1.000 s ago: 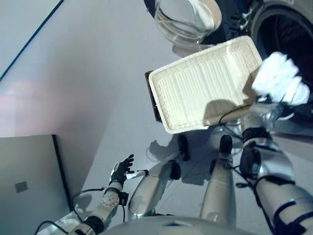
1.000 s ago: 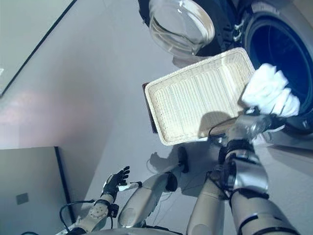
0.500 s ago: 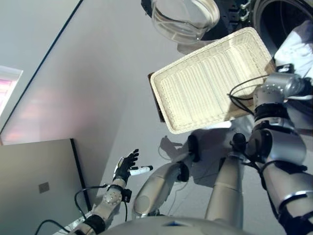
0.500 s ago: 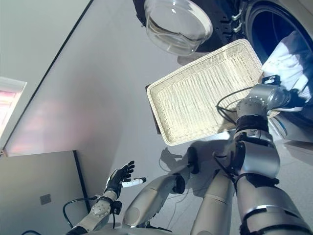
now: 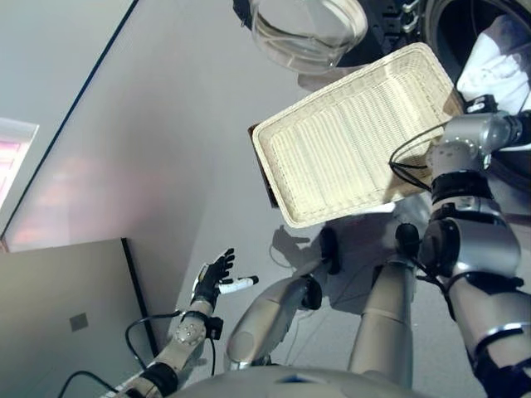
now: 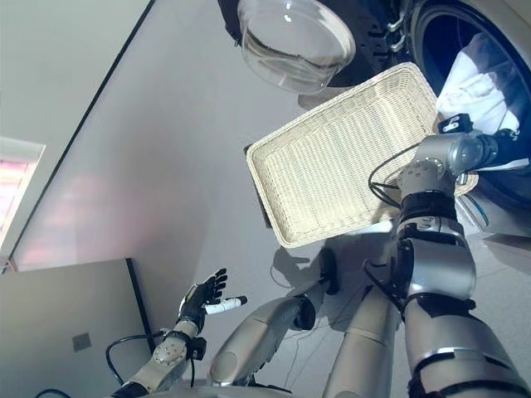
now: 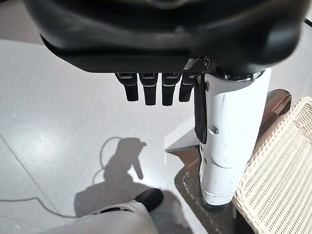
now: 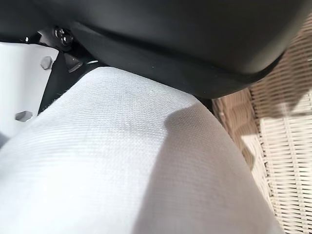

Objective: Pick up the clothes and place them into the washing machine

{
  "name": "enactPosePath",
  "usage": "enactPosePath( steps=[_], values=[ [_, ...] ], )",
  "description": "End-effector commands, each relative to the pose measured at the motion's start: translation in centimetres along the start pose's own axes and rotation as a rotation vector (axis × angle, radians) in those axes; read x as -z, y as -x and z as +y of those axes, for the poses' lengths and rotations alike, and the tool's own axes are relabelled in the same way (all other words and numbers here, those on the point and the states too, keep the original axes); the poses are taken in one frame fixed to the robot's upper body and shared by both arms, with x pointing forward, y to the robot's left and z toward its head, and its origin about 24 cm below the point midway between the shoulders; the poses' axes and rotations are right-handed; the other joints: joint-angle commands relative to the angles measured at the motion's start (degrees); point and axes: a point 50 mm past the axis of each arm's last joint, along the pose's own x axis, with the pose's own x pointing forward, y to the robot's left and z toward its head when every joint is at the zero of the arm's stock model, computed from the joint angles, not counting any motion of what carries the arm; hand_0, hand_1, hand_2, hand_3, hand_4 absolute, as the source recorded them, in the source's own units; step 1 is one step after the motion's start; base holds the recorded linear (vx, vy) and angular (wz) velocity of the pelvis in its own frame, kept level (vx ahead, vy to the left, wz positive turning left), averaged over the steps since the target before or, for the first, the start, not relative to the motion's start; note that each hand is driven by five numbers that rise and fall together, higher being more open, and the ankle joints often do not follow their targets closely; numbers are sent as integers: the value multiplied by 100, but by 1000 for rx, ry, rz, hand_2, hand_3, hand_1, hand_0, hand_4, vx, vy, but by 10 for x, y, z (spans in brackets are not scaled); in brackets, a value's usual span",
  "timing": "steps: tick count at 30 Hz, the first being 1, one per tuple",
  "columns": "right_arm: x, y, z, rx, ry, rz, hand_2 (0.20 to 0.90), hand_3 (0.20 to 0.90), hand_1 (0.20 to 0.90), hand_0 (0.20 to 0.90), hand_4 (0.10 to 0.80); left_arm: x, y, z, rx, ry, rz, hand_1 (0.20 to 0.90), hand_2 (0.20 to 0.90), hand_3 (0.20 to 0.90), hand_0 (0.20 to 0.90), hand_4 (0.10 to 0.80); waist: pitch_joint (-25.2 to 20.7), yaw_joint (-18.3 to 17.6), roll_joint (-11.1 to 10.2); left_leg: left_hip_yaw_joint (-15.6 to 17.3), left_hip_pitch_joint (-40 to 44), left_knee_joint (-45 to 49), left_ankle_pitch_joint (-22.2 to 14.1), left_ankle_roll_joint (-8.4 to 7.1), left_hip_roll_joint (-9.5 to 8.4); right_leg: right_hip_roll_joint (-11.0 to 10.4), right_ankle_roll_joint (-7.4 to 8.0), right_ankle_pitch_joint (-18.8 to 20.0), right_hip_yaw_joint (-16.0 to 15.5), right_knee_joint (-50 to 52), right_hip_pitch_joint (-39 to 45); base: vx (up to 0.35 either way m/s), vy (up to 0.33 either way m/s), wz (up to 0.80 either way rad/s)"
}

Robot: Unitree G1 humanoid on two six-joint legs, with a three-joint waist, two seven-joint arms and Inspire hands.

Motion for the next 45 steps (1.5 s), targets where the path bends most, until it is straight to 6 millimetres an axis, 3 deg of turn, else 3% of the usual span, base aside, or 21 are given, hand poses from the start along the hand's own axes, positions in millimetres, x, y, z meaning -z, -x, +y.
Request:
enactPosePath(
  steps=[1,3,4,5,9,14,18,28,29,30,31,37,41,42,45],
  values=[
    [-102,17,83,-410,-30,-416,200,200,200,200,300,5,8,27,-118,8,-7,900,900,900,900,800,-176,-193,578,-258,-527,829,-302,-519,242,282,-394,-122,-405,-191,278,-18,9,-5],
    [-101,19,85,-417,-35,-410,200,200,200,200,300,6,8,27,-124,16,-5,900,900,900,900,800,-134,-194,575,-199,-680,1024,-351,-509,257,287,-412,-174,-378,-60,166,1,-36,-4],
    [-102,20,86,-424,-38,-415,200,200,200,200,300,4,7,28,-135,22,-13,900,900,900,900,800,-30,-228,509,-219,-891,1595,-643,-531,240,265,-442,-447,-318,295,75,9,-54,2],
    [-102,20,86,-425,-39,-414,200,200,200,200,300,3,6,28,-137,22,-14,900,900,900,900,800,-14,-237,507,-200,-936,1641,-625,-523,251,268,-452,-418,-321,320,38,-15,-94,14],
    [-98,18,78,-411,-44,-410,200,200,200,200,300,-2,4,33,-166,27,-34,900,900,900,900,800,78,-416,262,-37,-1531,2976,-1295,-552,362,206,-583,-937,-289,1504,-502,-51,-50,27],
    [-97,11,76,-404,-1,-412,200,200,200,200,300,4,10,38,-186,14,-21,900,900,900,900,800,48,-434,130,63,-1857,3596,-1620,-542,457,241,-604,-1076,-299,1886,-782,-10,-3,-3],
    [-102,18,82,-447,-28,-425,200,200,200,200,300,4,10,38,-186,23,-23,900,900,900,900,800,15,-422,161,94,-1850,3548,-1652,-506,466,252,-611,-1097,-275,1901,-819,10,8,-1],
    [-176,40,112,-521,-127,-662,200,200,200,200,300,4,17,54,-204,30,-48,900,900,900,900,800,-315,-347,375,93,-1271,2479,-1238,-584,302,224,-572,-985,-271,1418,-478,41,19,-1],
    [-179,41,114,-526,-141,-661,326,326,326,326,390,2,16,53,-200,33,-54,900,900,900,900,800,-351,-327,406,68,-1236,2408,-1206,-581,284,218,-566,-992,-270,1369,-456,22,-4,-6],
    [-181,42,114,-528,-148,-662,524,524,524,524,531,2,16,52,-199,37,-56,900,900,900,900,800,-392,-311,424,62,-1216,2388,-1183,-580,269,213,-569,-994,-268,1354,-423,25,-11,-11],
    [-184,42,116,-534,-153,-666,900,900,900,900,800,-1,14,53,-199,42,-66,900,900,900,900,800,-430,-294,447,53,-1189,2363,-1152,-588,246,205,-568,-976,-271,1342,-395,18,-10,-9],
    [-164,38,111,-523,-173,-576,900,900,900,900,800,2,14,45,-182,80,-49,900,900,900,900,800,-530,-258,595,126,-1049,2105,-924,-513,237,202,-563,-769,-325,1129,-286,-37,2,-2],
    [-152,26,103,-436,-173,-513,900,900,900,900,800,10,16,40,-168,79,-10,900,900,900,900,800,-634,-205,609,20,-898,1979,-997,-546,180,199,-519,-876,-308,1044,-123,27,1,0],
    [-141,3,87,-257,-66,-471,900,900,900,900,800,18,17,42,-176,52,37,900,900,900,900,800,-654,-224,610,103,-859,1865,-870,-510,220,215,-533,-731,-365,961,-118,30,8,-7],
    [-107,8,87,-249,5,-371,900,900,900,900,800,22,17,37,-180,59,65,900,900,900,900,800,-630,-272,610,142,-779,1736,-816,-502,244,248,-535,-633,-355,807,-68,-14,4,-10]
  ],
)
